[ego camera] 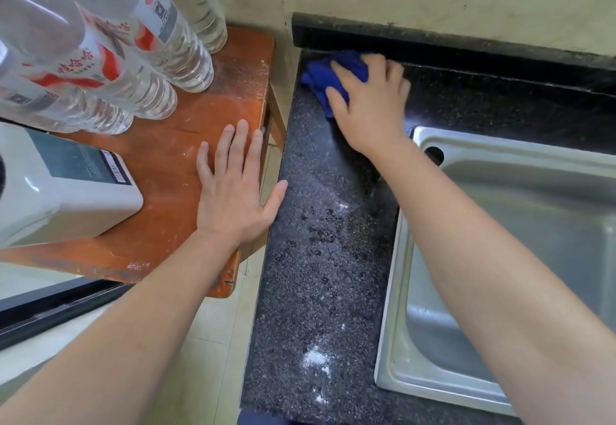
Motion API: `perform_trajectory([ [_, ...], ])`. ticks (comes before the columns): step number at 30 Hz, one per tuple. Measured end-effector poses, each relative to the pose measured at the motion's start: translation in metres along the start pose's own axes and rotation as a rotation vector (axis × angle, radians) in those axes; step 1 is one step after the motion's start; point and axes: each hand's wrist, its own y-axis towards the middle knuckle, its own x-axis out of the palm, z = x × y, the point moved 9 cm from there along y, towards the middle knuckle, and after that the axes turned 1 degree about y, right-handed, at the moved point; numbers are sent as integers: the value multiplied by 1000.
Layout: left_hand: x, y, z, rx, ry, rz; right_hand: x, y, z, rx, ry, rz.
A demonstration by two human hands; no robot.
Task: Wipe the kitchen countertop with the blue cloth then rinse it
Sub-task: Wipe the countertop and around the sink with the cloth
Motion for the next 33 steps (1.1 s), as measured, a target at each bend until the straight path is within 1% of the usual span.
perform_trajectory([
  [1, 0, 0, 0, 1, -1, 4, 3, 1, -9, 13, -7, -18],
  [2, -1, 0, 0, 2, -2, 8, 4, -4, -19, -19, -4, -28],
  [4, -1, -1, 0, 3, -11, 11, 2, -36, -32, -194, 6, -41],
  [6, -2, 0, 0, 4, -20, 11, -1, -80, -25, -342, 39, -77],
  [8, -1, 0, 0, 7, -22, 8, -8, -119, -8, -420, 80, -118],
  [11, -1, -1, 0, 5, -12, 6, -12, -128, 1, -535, 61, -126],
  [13, -1, 0, 0, 7, -15, 1, -10, -94, 3, -512, 29, -79],
  [15, -1, 0, -1, 5, -9, -4, -12, -44, 7, -357, -3, 3],
  [17, 0, -1, -1, 3, -7, -8, -9, 0, 11, -152, -25, 25],
  [19, 0, -1, 0, 7, -12, -3, -4, 13, 7, 17, -49, 34],
  [20, 0, 0, 0, 11, -14, -1, -3, 7, 2, 58, -52, 42],
  [21, 0, 0, 0, 11, -15, 2, -1, -7, -6, 47, -36, 45],
  [24, -2, -1, 0, 10, -32, 11, -4, -80, -26, -177, 67, 2],
  [28, -2, -1, 0, 13, -41, 14, -14, -182, -7, -378, 117, -144],
  [30, -3, -1, 0, 14, -41, 17, -15, -187, 6, -492, 85, -198],
  [31, -3, -1, 0, 15, -44, 18, -15, -176, 13, -516, 71, -199],
  [32, -4, -1, 1, 17, -47, 17, -15, -158, 18, -501, 58, -169],
  [33, -4, -1, 1, 19, -50, 15, -15, -136, 24, -448, 43, -120],
])
